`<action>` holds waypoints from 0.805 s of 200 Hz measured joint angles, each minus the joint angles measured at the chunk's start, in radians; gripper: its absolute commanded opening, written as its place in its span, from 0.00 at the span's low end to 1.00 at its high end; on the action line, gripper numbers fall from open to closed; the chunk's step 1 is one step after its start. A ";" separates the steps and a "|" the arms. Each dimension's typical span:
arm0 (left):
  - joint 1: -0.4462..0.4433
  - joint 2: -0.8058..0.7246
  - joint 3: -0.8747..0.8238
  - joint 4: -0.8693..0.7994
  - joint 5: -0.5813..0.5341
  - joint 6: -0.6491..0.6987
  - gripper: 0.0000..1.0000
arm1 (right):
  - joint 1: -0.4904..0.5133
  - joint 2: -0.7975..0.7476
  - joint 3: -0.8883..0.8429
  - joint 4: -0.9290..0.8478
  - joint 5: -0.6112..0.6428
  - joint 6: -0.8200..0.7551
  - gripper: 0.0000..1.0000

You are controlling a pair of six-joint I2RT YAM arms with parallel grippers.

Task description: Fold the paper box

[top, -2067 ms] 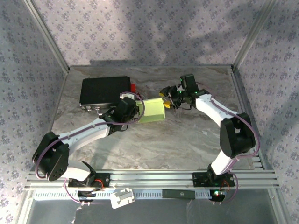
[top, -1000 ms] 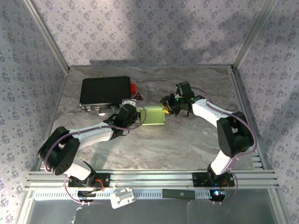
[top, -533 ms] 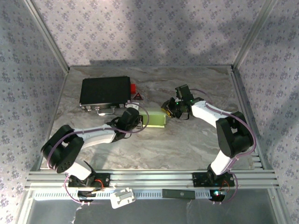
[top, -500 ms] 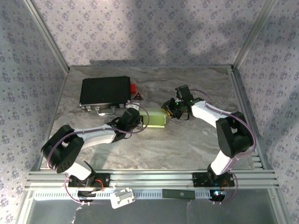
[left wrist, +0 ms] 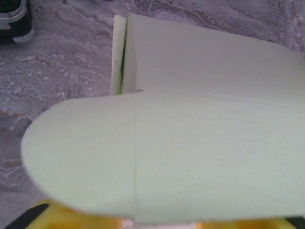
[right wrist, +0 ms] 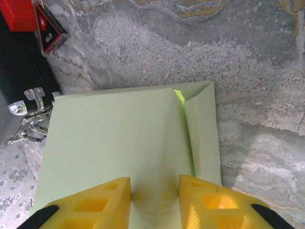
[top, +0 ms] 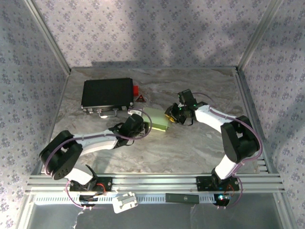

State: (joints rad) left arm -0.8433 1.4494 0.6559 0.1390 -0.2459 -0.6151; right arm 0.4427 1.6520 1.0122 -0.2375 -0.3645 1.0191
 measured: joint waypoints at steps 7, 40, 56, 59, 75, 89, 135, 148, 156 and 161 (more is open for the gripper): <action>-0.002 -0.021 -0.008 -0.008 0.002 -0.011 0.47 | 0.003 -0.003 0.000 -0.004 0.005 -0.005 0.32; -0.018 -0.113 -0.025 -0.064 0.025 -0.058 0.56 | 0.010 -0.006 0.000 -0.018 0.021 -0.016 0.31; -0.033 -0.153 -0.026 -0.105 0.042 -0.088 0.58 | 0.014 -0.006 0.000 -0.024 0.029 -0.019 0.31; -0.036 -0.161 -0.027 -0.112 0.044 -0.096 0.59 | 0.014 -0.006 0.000 -0.025 0.031 -0.019 0.31; -0.044 -0.235 -0.034 -0.175 0.053 -0.132 0.64 | 0.014 -0.008 0.000 -0.029 0.039 -0.025 0.31; -0.043 -0.312 -0.034 -0.244 0.056 -0.159 0.68 | 0.014 -0.012 0.000 -0.037 0.048 -0.031 0.31; 0.159 -0.383 0.139 -0.447 0.152 -0.161 0.69 | 0.016 -0.023 0.000 -0.064 0.075 -0.056 0.31; 0.243 -0.326 0.213 -0.465 0.203 -0.132 0.68 | 0.016 -0.023 0.000 -0.069 0.080 -0.064 0.31; 0.277 -0.270 0.258 -0.474 0.233 -0.111 0.68 | 0.016 -0.023 0.000 -0.073 0.082 -0.070 0.31; 0.291 -0.233 0.286 -0.479 0.251 -0.098 0.67 | 0.016 -0.023 0.000 -0.075 0.082 -0.072 0.31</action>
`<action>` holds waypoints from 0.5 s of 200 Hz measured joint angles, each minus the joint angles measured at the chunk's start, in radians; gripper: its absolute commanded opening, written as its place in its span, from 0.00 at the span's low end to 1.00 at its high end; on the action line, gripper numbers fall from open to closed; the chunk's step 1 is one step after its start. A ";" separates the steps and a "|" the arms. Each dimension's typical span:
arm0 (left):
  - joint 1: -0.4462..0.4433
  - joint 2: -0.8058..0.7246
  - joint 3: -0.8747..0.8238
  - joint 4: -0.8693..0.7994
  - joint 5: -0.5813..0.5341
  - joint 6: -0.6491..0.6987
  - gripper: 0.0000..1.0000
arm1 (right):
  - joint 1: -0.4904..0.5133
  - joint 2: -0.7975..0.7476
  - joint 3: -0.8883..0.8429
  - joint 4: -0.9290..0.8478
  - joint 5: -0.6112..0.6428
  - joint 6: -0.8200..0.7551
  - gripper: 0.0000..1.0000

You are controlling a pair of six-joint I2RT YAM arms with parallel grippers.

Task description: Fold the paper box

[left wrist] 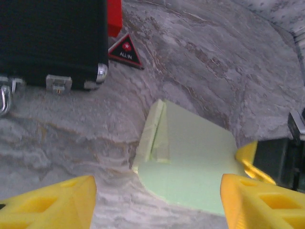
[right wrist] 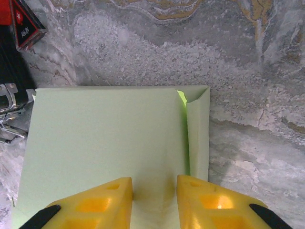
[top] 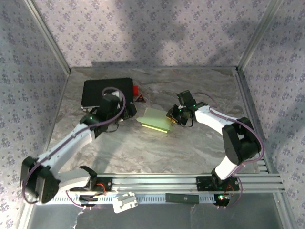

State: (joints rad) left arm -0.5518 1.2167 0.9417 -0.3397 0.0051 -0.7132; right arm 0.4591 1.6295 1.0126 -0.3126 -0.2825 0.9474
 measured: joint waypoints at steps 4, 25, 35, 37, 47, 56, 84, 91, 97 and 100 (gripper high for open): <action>0.007 0.031 0.018 -0.002 0.013 0.011 0.67 | 0.000 0.000 0.000 -0.003 0.002 -0.003 0.31; 0.015 0.175 0.078 -0.002 0.071 0.063 0.65 | 0.000 0.000 0.002 -0.013 0.009 -0.015 0.31; 0.015 0.232 0.089 -0.001 0.098 0.082 0.63 | 0.000 0.000 0.005 -0.019 0.011 -0.022 0.31; 0.015 0.243 0.091 -0.001 0.103 0.086 0.62 | 0.000 0.000 0.006 -0.021 0.012 -0.022 0.31; 0.015 0.286 0.095 -0.001 0.123 0.103 0.60 | 0.000 0.000 0.008 -0.025 0.015 -0.029 0.30; 0.015 0.320 0.097 -0.001 0.137 0.113 0.60 | 0.000 0.000 0.010 -0.029 0.018 -0.034 0.30; 0.014 0.387 0.099 0.000 0.151 0.148 0.59 | 0.000 0.000 0.015 -0.040 0.023 -0.051 0.30; 0.013 0.399 0.102 0.000 0.153 0.156 0.59 | 0.000 0.000 0.016 -0.042 0.025 -0.055 0.30; 0.012 0.410 0.106 0.000 0.153 0.162 0.59 | 0.000 0.000 0.017 -0.046 0.026 -0.058 0.30; 0.011 0.414 0.107 0.001 0.153 0.164 0.59 | 0.000 0.000 0.017 -0.048 0.027 -0.059 0.30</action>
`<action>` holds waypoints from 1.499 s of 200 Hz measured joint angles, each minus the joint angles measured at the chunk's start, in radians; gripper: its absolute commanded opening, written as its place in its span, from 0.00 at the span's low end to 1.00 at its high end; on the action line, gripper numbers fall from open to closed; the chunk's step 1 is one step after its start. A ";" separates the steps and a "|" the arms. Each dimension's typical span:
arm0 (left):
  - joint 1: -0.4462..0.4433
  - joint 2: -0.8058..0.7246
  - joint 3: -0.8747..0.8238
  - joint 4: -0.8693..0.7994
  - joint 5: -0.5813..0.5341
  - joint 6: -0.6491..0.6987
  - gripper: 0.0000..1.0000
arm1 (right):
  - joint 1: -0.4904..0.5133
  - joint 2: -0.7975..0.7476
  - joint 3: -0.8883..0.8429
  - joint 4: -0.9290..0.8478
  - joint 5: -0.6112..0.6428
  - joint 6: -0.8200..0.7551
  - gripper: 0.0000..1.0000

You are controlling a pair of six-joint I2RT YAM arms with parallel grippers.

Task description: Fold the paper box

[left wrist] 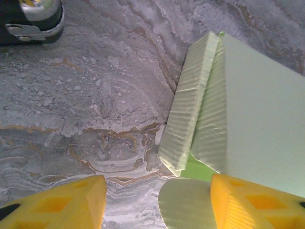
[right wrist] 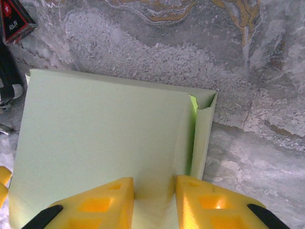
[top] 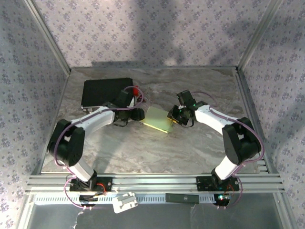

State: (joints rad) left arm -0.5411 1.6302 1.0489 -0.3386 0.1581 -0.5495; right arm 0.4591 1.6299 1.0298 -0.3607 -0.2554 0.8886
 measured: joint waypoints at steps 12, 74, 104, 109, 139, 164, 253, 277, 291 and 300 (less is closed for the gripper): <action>-0.005 0.016 0.002 0.006 0.000 0.010 0.59 | 0.000 0.000 0.001 -0.007 0.006 -0.007 0.30; -0.039 -0.010 -0.023 0.027 -0.017 0.006 0.61 | 0.001 0.003 0.021 -0.060 0.035 -0.053 0.30; -0.043 -0.087 -0.013 -0.003 -0.042 0.008 0.66 | 0.005 0.000 0.045 -0.089 0.054 -0.079 0.32; -0.043 -0.096 -0.006 -0.006 -0.043 0.008 0.66 | 0.005 0.000 0.050 -0.094 0.057 -0.083 0.33; -0.033 -0.070 0.081 -0.030 -0.035 0.024 0.65 | 0.009 -0.005 0.072 -0.127 0.069 -0.101 0.36; -0.030 0.000 0.115 -0.025 -0.020 0.042 0.64 | 0.018 -0.028 0.073 -0.145 0.086 -0.113 0.42; -0.051 0.107 0.072 0.038 0.008 0.049 0.63 | 0.031 -0.008 0.059 -0.133 0.088 -0.131 0.45; -0.079 0.106 0.002 0.080 0.006 0.024 0.61 | 0.033 0.019 0.032 -0.119 0.101 -0.132 0.44; -0.092 0.097 -0.037 0.106 0.006 0.003 0.60 | 0.033 0.020 0.029 -0.108 0.109 -0.137 0.44; -0.097 0.080 -0.054 0.119 0.002 -0.010 0.59 | 0.035 0.020 0.029 -0.103 0.115 -0.139 0.44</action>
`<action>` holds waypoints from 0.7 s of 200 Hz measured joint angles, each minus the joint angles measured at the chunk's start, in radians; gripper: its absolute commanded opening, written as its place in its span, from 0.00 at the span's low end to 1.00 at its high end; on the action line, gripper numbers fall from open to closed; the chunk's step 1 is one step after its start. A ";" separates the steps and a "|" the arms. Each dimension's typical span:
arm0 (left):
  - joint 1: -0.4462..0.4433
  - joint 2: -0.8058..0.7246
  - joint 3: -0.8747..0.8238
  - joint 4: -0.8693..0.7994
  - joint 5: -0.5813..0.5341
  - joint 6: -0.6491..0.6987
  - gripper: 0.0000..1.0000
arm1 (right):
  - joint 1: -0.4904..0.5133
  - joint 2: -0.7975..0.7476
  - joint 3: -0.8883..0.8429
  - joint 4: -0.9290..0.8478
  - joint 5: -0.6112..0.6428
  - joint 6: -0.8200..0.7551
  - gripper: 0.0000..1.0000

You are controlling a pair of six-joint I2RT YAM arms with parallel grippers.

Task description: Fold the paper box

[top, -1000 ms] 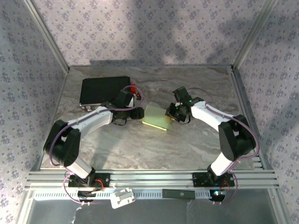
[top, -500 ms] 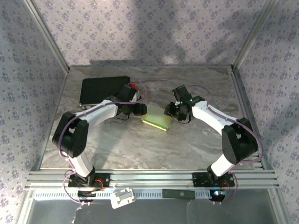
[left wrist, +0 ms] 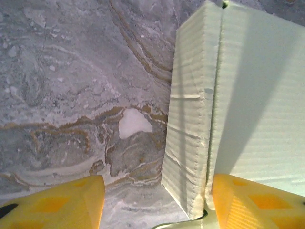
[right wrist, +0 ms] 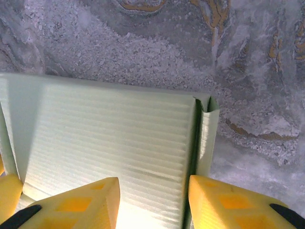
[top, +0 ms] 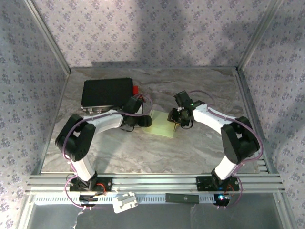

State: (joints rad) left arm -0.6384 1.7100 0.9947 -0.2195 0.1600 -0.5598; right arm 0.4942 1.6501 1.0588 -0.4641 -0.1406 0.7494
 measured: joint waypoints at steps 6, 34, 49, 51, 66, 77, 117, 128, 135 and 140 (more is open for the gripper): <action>-0.004 -0.013 -0.010 0.007 -0.005 -0.008 0.59 | 0.002 0.000 0.000 0.000 0.006 -0.003 0.44; -0.027 -0.054 -0.051 0.027 -0.023 -0.042 0.53 | 0.010 0.000 0.000 0.000 0.026 -0.015 0.43; -0.039 -0.063 -0.063 0.030 -0.027 -0.058 0.49 | 0.017 0.000 0.000 0.000 0.038 -0.029 0.42; -0.042 -0.064 -0.065 0.030 -0.026 -0.061 0.49 | 0.018 0.000 0.001 -0.001 0.040 -0.032 0.42; -0.052 -0.073 -0.071 0.029 -0.034 -0.075 0.48 | 0.029 0.001 0.011 -0.016 0.056 -0.049 0.41; -0.058 -0.089 -0.080 0.029 -0.045 -0.081 0.48 | 0.039 0.001 0.020 -0.032 0.069 -0.060 0.40; -0.055 -0.213 -0.111 0.004 -0.079 -0.092 0.56 | 0.065 0.000 0.029 -0.072 0.109 -0.085 0.39; -0.040 -0.225 -0.105 0.003 -0.075 -0.088 0.58 | 0.065 0.000 0.034 -0.082 0.115 -0.089 0.37; -0.028 -0.223 -0.097 0.003 -0.069 -0.084 0.58 | 0.065 0.000 0.038 -0.087 0.119 -0.091 0.34; -0.019 -0.217 -0.089 0.002 -0.064 -0.079 0.58 | 0.065 0.000 0.040 -0.090 0.120 -0.094 0.33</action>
State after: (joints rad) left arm -0.6575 1.4933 0.9054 -0.2173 0.0959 -0.6384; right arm 0.5591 1.6505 1.0988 -0.5541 -0.0204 0.6556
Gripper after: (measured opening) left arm 0.579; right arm 0.357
